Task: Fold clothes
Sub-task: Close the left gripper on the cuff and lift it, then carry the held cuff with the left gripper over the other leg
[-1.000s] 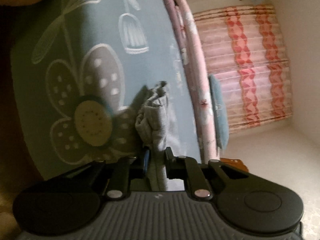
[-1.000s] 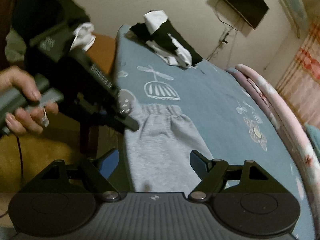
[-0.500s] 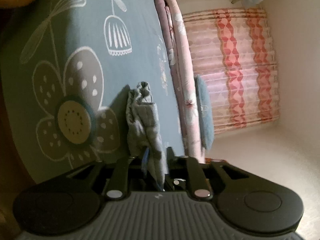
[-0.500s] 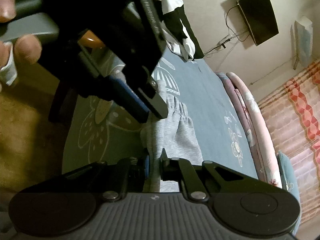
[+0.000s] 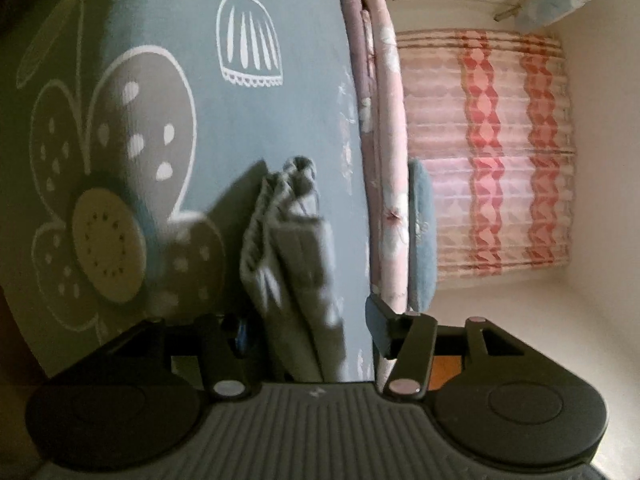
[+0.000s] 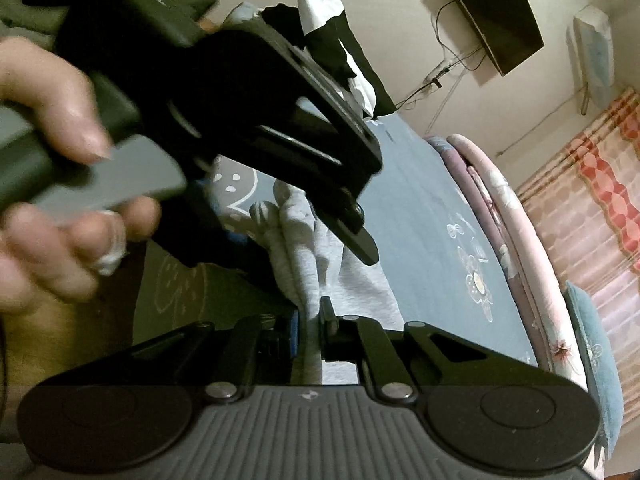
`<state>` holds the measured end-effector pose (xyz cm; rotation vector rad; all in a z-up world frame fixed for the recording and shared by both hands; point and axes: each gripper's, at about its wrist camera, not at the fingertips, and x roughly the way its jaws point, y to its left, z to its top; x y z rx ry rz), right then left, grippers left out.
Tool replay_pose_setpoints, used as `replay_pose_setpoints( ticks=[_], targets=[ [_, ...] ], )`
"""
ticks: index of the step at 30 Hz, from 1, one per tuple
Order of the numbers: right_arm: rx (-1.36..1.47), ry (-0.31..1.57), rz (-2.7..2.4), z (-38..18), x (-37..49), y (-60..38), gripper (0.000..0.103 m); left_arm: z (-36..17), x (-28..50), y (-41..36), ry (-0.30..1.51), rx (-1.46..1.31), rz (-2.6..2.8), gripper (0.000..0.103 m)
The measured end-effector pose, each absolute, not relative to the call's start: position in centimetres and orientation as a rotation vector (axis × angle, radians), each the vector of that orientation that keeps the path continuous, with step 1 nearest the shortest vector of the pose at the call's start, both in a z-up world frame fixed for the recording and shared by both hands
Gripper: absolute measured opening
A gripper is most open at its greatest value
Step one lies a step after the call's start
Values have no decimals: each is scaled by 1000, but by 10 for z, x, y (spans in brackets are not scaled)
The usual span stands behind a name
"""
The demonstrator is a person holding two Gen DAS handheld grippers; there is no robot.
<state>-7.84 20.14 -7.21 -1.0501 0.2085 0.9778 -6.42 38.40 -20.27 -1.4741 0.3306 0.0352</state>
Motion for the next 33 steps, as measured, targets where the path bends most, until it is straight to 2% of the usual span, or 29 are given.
replay_pose_setpoints(
  ticks=[3, 5, 8, 12, 13, 18, 25, 33],
  targets=[
    [-1046, 211, 984, -73, -79, 201, 11, -202, -58, 385, 349, -1454, 55, 52],
    [-1032, 234, 1003, -72, -81, 199, 15, -200, -59, 384, 367, -1419, 62, 51],
    [-999, 261, 1033, -64, -81, 189, 25, -199, -60, 383, 398, -1395, 81, 41],
    [-951, 293, 1041, -47, -75, 167, 44, -194, -59, 382, 449, -1338, 111, 22],
    [-934, 305, 1035, -41, -71, 160, 46, -192, -58, 382, 463, -1317, 120, 20],
    [-861, 361, 931, -23, -42, 116, 53, -167, -53, 373, 518, -1177, 154, 20],
    [-703, 514, 758, -21, 19, 31, 53, -117, -42, 351, 528, -1006, 141, 20],
    [-557, 608, 637, -33, 40, -49, 56, -66, -29, 308, 511, -883, 34, 19]
  ],
)
